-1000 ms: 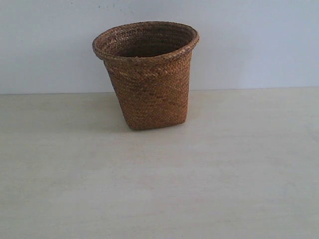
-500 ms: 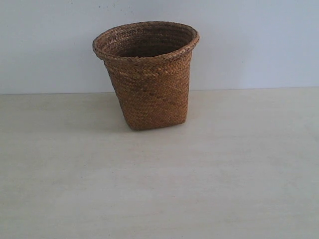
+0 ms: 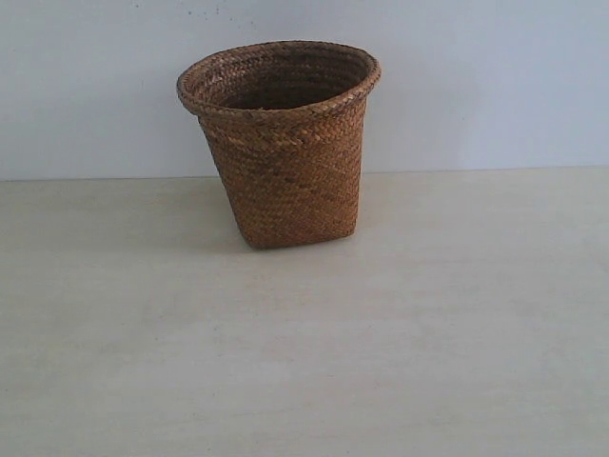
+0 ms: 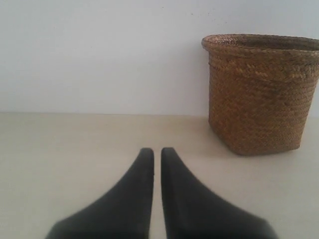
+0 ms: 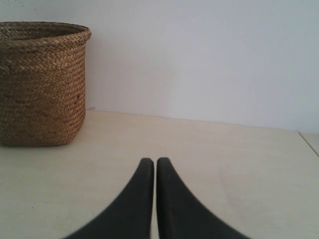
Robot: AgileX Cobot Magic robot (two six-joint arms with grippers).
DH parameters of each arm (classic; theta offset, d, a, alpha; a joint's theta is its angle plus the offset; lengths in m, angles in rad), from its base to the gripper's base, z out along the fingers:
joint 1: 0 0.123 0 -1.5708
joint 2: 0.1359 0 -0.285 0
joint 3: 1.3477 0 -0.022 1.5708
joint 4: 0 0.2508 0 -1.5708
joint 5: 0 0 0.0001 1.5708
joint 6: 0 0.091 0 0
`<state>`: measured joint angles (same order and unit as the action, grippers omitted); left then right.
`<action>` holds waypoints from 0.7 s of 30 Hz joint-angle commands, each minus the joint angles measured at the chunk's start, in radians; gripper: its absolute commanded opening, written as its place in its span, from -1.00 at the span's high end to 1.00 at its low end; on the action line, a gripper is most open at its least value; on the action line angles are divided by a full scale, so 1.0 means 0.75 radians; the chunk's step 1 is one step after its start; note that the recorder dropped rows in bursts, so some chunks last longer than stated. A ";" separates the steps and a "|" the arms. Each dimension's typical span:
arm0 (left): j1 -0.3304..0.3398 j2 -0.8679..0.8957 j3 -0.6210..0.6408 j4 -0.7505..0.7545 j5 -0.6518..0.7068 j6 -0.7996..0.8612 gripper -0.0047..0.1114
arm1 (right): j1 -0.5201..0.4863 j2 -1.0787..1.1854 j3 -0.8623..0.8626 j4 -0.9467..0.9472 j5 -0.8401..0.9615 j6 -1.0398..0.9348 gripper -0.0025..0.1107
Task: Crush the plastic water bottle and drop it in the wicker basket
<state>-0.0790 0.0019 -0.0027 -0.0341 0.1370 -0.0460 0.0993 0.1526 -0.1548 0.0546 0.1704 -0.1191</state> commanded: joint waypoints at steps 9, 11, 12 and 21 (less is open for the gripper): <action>0.031 -0.003 0.004 -0.005 0.212 0.033 0.84 | 0.002 -0.003 0.004 0.001 -0.007 0.008 0.96; 0.031 -0.003 0.004 -0.005 0.212 0.033 0.84 | 0.002 -0.003 0.004 0.001 -0.007 0.008 0.96; 0.031 -0.003 0.004 -0.005 0.202 0.033 0.84 | 0.002 -0.003 0.004 0.001 -0.007 0.008 0.96; 0.031 -0.003 0.004 -0.005 0.201 0.033 0.84 | 0.002 -0.003 0.004 0.001 -0.007 0.008 0.96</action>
<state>-0.0594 0.0019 -0.0027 -0.0361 0.2920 -0.0256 0.0993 0.1526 -0.1548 0.0546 0.1704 -0.1191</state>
